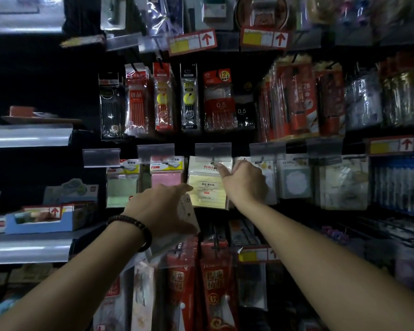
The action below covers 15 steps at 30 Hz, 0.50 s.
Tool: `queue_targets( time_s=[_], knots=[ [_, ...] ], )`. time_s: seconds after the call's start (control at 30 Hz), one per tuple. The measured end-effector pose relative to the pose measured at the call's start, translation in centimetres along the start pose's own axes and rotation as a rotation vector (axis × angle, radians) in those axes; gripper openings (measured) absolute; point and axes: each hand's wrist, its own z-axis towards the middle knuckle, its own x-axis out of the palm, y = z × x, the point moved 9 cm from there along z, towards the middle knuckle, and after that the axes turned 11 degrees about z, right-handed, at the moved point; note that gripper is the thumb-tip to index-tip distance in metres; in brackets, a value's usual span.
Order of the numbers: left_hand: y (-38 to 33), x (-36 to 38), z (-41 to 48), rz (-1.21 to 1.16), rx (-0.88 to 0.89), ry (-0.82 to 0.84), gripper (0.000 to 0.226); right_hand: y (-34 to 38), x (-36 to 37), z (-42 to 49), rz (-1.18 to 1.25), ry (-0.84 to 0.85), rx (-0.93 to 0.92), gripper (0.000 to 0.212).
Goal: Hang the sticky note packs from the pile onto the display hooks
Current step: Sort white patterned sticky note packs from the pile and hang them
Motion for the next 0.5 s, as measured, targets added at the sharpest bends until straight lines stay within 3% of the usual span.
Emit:
queue_targets(
  time_s=[0.27,0.4,0.5],
  knots=[
    [0.3,0.0,-1.2,-0.482,-0.076,-0.064,0.069,0.4,-0.7,-1.1,0.062,-0.024,0.027,0.043],
    [0.0,1.0,-1.7,-0.856,-0.132,-0.096,0.056,-0.7,-2.1,-3.0,0.261,0.009,0.068,0.026],
    [-1.4,1.3,-2.0,-1.111,-0.137,-0.102,0.047,-2.6,-2.8,-5.3,0.519,0.082,0.178,0.037]
  ],
)
